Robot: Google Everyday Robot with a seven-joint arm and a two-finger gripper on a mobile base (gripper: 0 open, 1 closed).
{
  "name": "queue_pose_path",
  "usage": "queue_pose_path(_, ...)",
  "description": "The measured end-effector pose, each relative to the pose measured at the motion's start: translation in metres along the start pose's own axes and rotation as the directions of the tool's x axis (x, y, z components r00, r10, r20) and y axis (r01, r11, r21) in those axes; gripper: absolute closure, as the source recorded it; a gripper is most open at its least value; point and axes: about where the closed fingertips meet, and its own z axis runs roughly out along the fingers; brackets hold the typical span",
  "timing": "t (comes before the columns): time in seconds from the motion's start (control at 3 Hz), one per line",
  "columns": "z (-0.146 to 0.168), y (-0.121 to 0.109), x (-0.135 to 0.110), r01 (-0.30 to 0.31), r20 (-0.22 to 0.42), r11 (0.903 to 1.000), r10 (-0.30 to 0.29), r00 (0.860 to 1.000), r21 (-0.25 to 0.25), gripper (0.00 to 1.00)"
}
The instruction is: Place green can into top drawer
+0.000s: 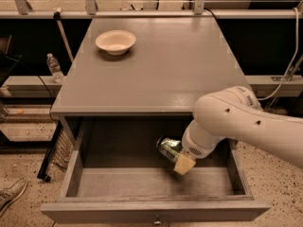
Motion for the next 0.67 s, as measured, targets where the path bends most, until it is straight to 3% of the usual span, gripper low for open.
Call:
queue_pose_path(0.33,0.018,0.000,0.002,-0.029,0.025,0.9995,0.030,0.999,-0.014,1.00)
queue_pose_path(0.67,0.035,0.000,0.004,-0.049,0.034,0.9983,0.050,0.998,-0.032,0.92)
